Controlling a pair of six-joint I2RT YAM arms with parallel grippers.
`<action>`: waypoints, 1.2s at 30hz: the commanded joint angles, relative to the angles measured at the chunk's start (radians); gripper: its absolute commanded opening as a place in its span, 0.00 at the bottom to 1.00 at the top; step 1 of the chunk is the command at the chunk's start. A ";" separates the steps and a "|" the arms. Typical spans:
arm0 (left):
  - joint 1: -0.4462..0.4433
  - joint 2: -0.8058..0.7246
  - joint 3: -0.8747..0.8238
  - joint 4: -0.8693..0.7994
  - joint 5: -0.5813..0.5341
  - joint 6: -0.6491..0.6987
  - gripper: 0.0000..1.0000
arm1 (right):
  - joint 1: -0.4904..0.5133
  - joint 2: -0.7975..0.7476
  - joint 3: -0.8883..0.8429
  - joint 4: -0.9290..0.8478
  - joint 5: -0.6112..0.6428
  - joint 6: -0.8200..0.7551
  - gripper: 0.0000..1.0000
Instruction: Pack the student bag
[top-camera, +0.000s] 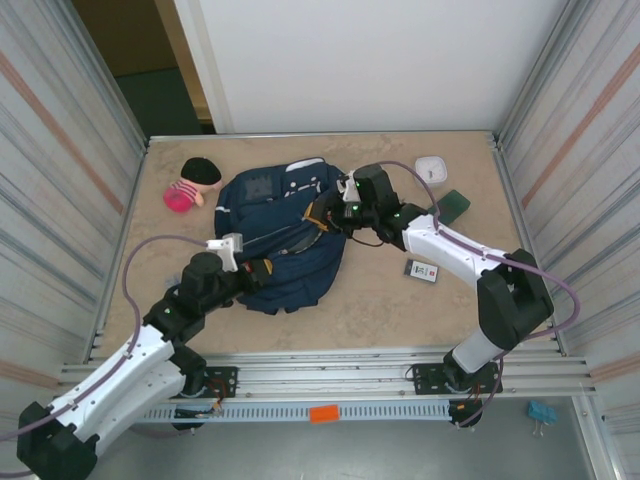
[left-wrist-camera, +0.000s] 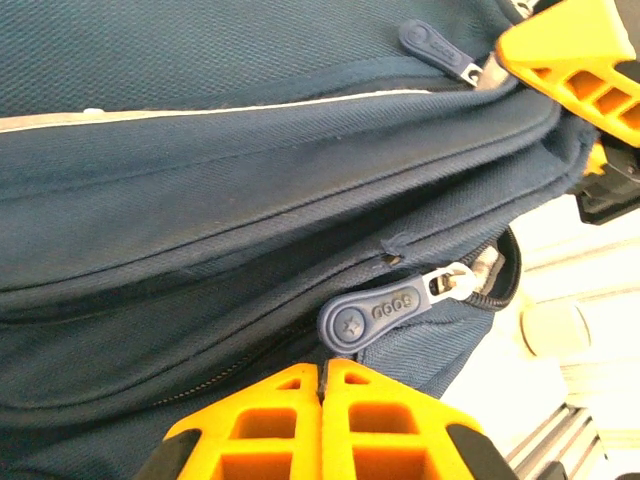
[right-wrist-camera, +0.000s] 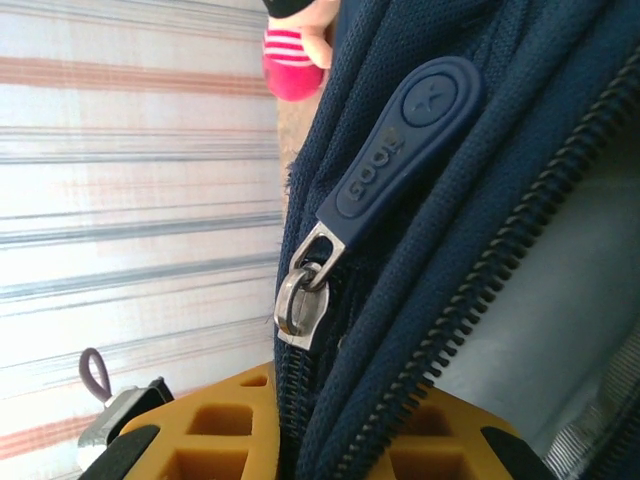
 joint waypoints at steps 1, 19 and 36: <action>0.023 0.015 -0.041 0.029 0.053 0.065 0.00 | -0.031 -0.009 0.070 0.098 -0.020 -0.019 0.00; 0.024 0.192 -0.001 0.249 0.243 0.105 0.47 | 0.079 0.088 0.105 0.217 -0.002 0.077 0.00; 0.024 0.280 0.043 0.298 0.263 0.120 0.19 | 0.081 0.086 0.108 0.213 -0.004 0.071 0.00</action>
